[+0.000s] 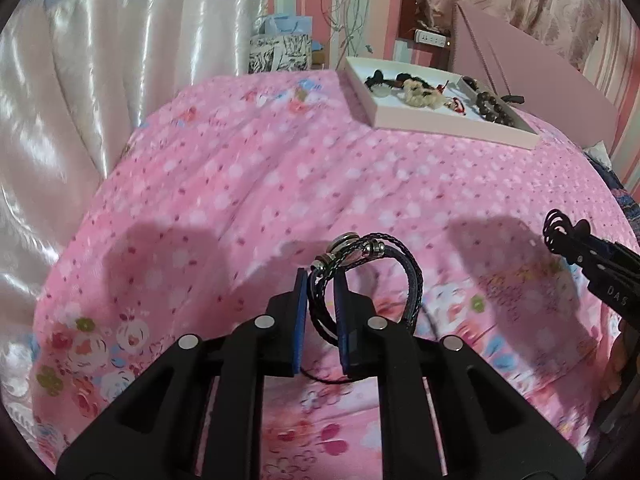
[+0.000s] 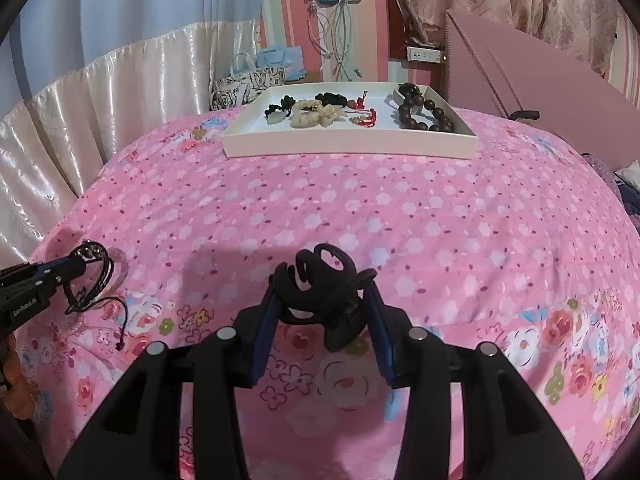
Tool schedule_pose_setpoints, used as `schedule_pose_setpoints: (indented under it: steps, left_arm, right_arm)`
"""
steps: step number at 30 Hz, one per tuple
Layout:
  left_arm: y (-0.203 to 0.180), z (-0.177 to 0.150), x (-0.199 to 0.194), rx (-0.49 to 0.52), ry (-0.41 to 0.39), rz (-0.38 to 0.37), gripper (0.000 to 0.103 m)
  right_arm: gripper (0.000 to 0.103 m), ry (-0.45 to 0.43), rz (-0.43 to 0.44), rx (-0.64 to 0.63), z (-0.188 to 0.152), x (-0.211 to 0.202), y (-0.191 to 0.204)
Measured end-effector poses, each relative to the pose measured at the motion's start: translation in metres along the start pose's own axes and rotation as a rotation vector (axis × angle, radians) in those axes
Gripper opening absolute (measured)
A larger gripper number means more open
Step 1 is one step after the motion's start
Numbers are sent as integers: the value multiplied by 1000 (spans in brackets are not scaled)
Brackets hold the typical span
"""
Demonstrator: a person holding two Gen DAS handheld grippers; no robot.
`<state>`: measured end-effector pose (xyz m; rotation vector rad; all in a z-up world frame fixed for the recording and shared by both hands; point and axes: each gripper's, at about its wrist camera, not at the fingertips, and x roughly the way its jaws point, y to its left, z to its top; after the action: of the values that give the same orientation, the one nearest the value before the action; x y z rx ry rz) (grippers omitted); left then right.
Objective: Organize jewelry
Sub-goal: 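Carry leather bracelet and claw clip into the white tray and open both tools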
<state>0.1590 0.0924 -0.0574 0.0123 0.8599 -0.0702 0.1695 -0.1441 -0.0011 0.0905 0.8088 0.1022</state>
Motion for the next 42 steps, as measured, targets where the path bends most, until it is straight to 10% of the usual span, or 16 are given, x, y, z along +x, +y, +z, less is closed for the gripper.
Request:
schedule_pose_setpoints:
  steps: [14,24,42]
  left_arm:
    - [-60,138,-15,-9,-82,-110,11]
    - [-102,236,47,-90,-133,-208,11]
    - [-121,214,174,5,28,-22,11]
  right_arm:
    - [43,-65,12,4,120,8,-54]
    - [43,-138,-43,35,208,66,-78]
    - [43,22,-85,-31,185,165,-77]
